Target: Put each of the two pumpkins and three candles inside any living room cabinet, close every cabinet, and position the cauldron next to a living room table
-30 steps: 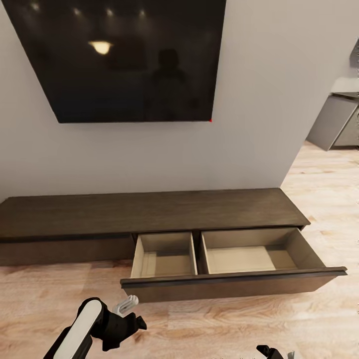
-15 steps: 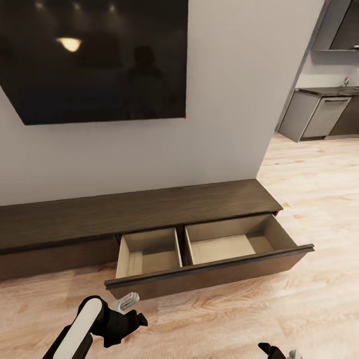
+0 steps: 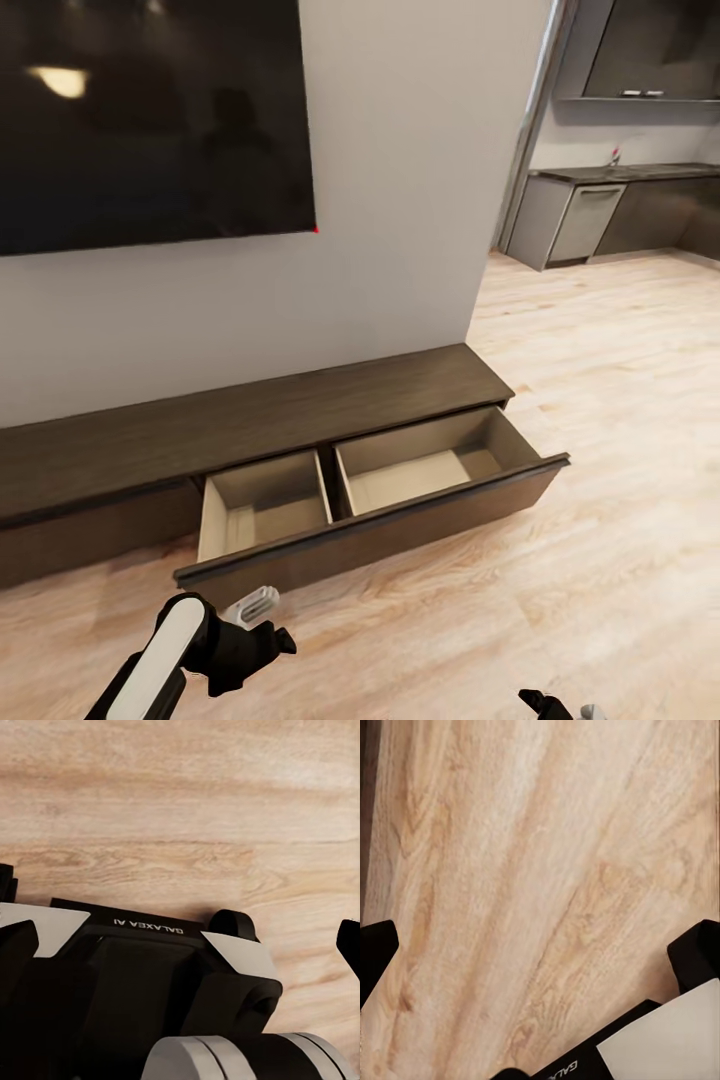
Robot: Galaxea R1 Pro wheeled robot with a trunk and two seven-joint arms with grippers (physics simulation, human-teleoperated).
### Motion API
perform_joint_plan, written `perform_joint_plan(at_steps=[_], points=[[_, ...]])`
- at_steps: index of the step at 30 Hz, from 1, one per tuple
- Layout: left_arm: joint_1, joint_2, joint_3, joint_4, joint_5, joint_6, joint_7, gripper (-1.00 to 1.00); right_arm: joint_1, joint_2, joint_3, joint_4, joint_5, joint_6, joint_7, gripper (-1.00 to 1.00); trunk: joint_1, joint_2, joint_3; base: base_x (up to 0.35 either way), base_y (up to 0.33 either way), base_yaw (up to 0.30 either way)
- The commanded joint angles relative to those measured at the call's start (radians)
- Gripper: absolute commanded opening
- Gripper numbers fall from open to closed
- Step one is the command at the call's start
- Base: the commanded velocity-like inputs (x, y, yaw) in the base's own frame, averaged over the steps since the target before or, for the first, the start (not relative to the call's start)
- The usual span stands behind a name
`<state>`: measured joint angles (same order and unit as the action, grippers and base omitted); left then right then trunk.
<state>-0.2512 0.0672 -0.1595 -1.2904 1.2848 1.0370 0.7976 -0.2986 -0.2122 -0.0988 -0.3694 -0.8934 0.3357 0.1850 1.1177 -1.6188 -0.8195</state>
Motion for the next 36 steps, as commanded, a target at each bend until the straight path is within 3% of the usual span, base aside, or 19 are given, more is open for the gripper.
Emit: perform_joint_plan(at_steps=[1,36], points=[[0.0,0.001,-0.002,-0.001,0.01,0.0,0.01,1.0,-0.001,0.001,-0.007,0.0,-0.002,0.007,0.002,1.0,0.0,0.0,-0.001,-0.002,0.0,-0.269],[0.0,-0.002,-0.004,-0.001,0.01,-0.002,0.01,1.0,-0.001,0.001,-0.009,0.001,-0.002,0.003,0.002,1.0,0.0,0.0,-0.02,0.0,0.0,-0.269]])
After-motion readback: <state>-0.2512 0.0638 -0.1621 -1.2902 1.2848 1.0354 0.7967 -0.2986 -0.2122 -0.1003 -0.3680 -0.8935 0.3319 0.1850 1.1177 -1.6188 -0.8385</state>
